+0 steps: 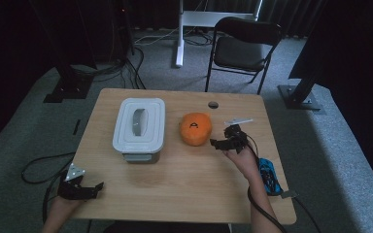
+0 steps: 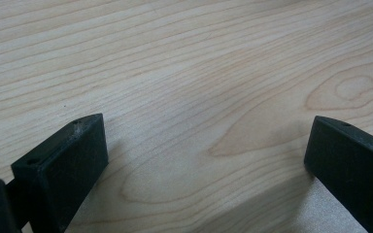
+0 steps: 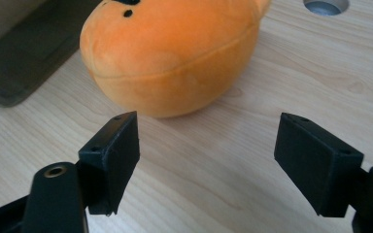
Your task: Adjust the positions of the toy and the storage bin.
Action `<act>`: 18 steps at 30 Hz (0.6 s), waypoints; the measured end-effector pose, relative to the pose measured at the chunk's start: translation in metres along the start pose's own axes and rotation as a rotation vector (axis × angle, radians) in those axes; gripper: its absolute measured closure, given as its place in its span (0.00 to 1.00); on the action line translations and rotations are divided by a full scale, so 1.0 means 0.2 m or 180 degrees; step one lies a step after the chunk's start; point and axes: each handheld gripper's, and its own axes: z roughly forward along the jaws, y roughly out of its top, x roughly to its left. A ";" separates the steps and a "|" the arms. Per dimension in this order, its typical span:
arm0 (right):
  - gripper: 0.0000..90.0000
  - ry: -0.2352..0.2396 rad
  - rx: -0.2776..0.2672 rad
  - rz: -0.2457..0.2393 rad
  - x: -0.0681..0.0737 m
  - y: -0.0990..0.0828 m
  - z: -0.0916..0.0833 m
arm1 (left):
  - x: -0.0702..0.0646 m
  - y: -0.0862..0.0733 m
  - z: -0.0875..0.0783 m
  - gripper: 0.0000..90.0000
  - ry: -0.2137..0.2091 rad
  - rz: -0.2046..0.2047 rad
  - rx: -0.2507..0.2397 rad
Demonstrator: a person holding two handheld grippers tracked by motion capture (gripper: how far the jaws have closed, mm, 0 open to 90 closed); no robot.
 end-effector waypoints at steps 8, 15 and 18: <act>0.41 0.0068 -0.0007 -0.0027 0.03 0.02 0.09 | 0.00 0.00 0.00 0.03 -0.0003 0.0004 0.0001; 0.52 0.0092 0.0101 -0.0113 0.07 0.04 0.16 | 0.00 0.00 0.00 0.03 -0.0004 0.0004 0.0000; 0.59 0.0070 0.0061 -0.0117 0.09 0.04 0.18 | 0.00 0.00 0.00 0.03 -0.0007 0.0009 0.0001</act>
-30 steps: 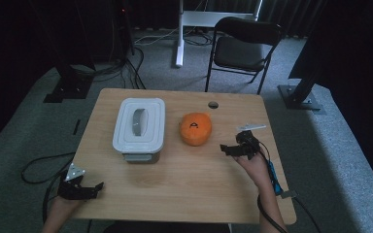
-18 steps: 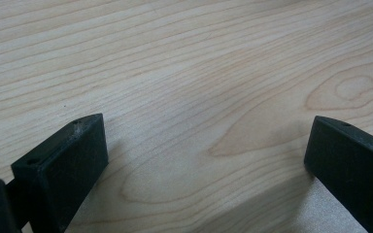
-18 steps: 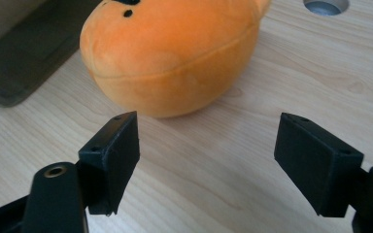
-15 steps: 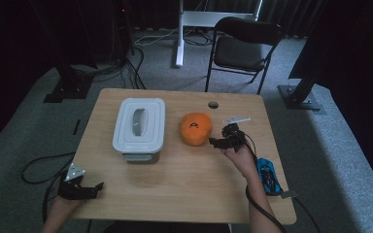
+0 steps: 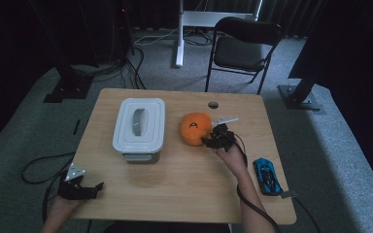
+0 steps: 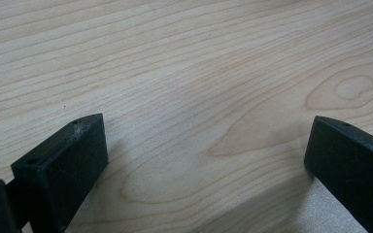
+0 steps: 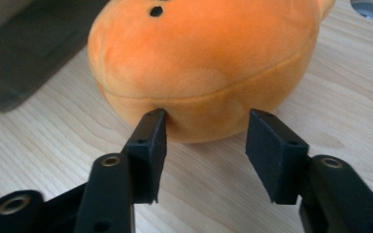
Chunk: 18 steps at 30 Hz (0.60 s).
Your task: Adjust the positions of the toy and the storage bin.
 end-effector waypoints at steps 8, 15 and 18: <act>0.81 -0.0007 -0.0046 -0.0021 0.04 0.03 0.01 | 0.00 0.00 0.00 0.03 0.0000 0.0001 0.0000; 0.98 0.0067 -0.0040 -0.0125 0.10 0.03 0.02 | 0.00 0.00 0.00 0.03 0.0000 0.0001 0.0000; 0.98 0.0101 -0.0020 -0.0185 0.13 0.03 0.03 | 0.00 0.00 0.00 0.03 0.0000 0.0001 0.0000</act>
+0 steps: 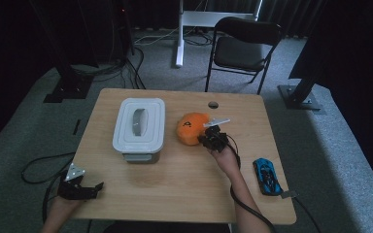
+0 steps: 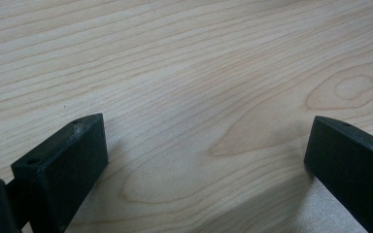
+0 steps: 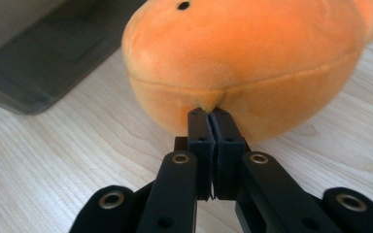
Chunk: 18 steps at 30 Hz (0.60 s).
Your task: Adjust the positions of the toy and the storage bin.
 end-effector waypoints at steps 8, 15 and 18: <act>0.99 0.0149 -0.0014 -0.0058 0.08 0.02 0.04 | 0.00 0.00 0.00 0.03 0.0000 0.0000 0.0000; 0.99 0.0359 0.0044 -0.0150 0.21 0.04 0.13 | 0.00 0.00 0.00 0.03 0.0000 0.0000 -0.0001; 0.99 0.0447 0.0095 -0.0143 0.25 0.06 0.17 | 0.00 0.00 0.00 0.03 0.0000 0.0000 0.0000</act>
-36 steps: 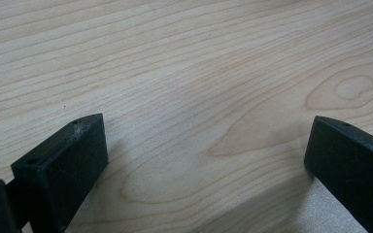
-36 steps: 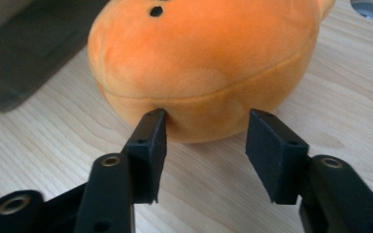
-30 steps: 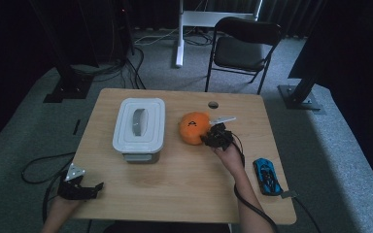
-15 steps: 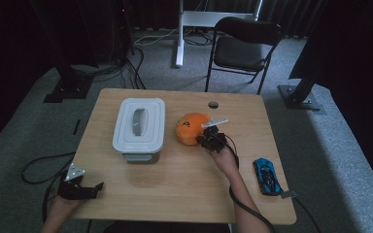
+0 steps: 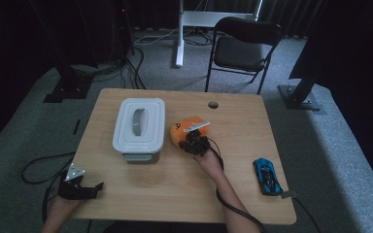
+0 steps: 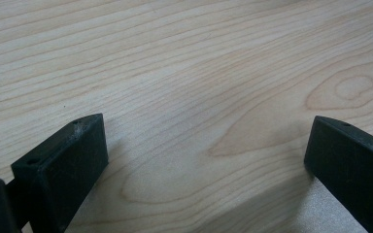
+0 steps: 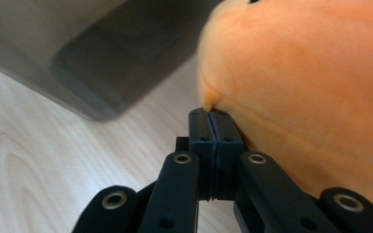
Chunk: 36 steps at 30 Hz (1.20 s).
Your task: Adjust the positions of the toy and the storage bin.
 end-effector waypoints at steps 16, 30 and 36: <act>0.63 -0.0140 -0.0077 -0.0057 -0.06 -0.08 -0.29 | 0.00 0.00 0.00 0.03 -0.0002 0.0002 0.0002; 0.50 -0.0462 -0.0224 0.0188 -0.36 -0.18 -0.44 | 0.00 0.00 0.00 0.03 0.0003 -0.0005 0.0002; 0.49 -0.0454 -0.0183 0.0365 -0.45 -0.16 -0.40 | 0.00 0.00 0.00 0.03 0.0002 -0.0003 0.0002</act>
